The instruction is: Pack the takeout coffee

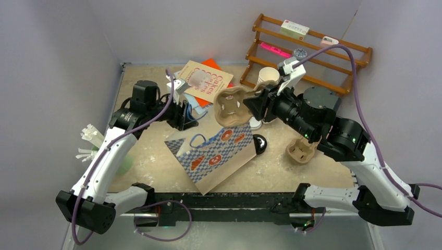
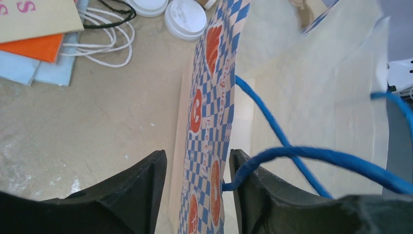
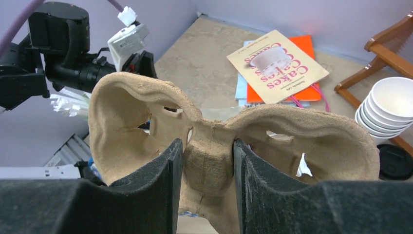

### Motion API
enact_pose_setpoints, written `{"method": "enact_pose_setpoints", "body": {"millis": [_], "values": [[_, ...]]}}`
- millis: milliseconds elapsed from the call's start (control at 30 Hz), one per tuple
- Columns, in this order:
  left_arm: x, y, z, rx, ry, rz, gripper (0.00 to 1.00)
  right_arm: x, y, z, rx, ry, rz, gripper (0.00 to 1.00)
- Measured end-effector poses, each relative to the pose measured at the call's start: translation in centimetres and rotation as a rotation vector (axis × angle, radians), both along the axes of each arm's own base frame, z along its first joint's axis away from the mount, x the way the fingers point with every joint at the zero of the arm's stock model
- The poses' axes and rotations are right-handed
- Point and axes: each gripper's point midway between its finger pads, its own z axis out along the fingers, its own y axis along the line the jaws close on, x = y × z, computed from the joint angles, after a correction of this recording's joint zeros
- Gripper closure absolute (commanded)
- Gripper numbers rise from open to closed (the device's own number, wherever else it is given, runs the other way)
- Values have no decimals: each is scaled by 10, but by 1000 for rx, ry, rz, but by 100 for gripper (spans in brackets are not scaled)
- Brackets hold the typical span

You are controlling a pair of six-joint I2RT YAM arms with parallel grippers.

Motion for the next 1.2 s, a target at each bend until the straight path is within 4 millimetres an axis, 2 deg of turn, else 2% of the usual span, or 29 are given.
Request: {"method": "enact_pose_setpoints", "body": {"millis": [100,367,467,633,700,800,833,867,933,1067,1200], "values": [[0,-1,7,-9,-43,-5,39,-1,5,-2,-1,9,21,60],[-7,-1,50,-64,-257,-20,34,-10,17,-2,12,23,96,60],[-4,-1,51,-70,-287,-19,37,-15,22,-1,21,26,139,60],[1,-2,41,-68,-286,-15,39,-28,43,4,54,30,262,60],[2,-3,37,-69,-286,-16,45,-35,54,6,72,35,327,60],[3,-4,34,-73,-280,-12,61,-45,73,6,102,51,431,61],[3,-4,34,-74,-280,-10,69,-48,80,5,111,61,468,61],[4,-4,35,-77,-281,-6,81,-51,88,4,120,71,503,61],[4,-5,37,-84,-281,-1,100,-55,103,0,134,95,565,61],[4,-6,41,-102,-285,2,100,-55,129,-15,140,143,648,62],[3,-7,43,-114,-272,4,100,-58,146,-32,145,192,709,62]]}}
